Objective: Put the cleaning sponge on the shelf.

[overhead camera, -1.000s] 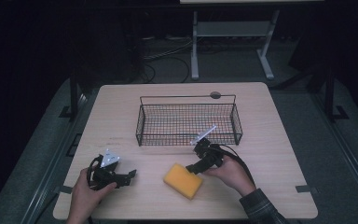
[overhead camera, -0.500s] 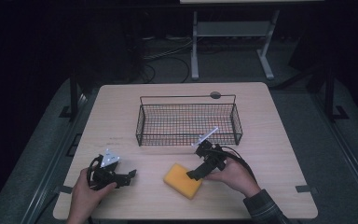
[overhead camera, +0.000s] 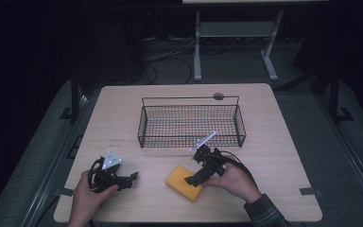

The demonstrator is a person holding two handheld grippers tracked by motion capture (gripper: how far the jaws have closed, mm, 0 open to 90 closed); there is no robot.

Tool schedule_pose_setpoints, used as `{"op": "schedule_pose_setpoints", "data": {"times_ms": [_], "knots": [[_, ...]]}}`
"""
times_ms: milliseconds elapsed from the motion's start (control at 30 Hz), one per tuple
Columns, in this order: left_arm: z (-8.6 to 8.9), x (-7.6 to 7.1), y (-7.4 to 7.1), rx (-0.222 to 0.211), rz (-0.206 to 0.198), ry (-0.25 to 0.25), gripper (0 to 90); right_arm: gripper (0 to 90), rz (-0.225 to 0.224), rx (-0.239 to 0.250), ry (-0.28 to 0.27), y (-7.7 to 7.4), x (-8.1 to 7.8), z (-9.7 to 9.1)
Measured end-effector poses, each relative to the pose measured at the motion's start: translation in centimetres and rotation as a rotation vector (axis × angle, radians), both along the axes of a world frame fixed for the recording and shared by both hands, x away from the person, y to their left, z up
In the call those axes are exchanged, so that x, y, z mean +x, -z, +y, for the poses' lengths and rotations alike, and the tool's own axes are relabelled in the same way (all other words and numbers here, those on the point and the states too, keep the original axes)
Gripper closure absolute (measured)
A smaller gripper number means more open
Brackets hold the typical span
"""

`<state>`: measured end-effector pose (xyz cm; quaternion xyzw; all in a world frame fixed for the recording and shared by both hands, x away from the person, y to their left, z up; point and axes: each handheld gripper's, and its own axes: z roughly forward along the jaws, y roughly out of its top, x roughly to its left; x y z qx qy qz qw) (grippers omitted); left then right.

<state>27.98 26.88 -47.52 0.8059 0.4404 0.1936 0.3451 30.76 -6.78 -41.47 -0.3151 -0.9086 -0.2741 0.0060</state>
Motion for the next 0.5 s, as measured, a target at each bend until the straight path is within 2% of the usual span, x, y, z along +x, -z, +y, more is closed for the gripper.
{"op": "schedule_pose_setpoints", "data": {"times_ms": [500], "knots": [[0.0,0.0,0.0,0.000,0.000,0.000,12.6,2.0,-0.006,-0.034,-0.063,0.6,-1.4,2.4]]}}
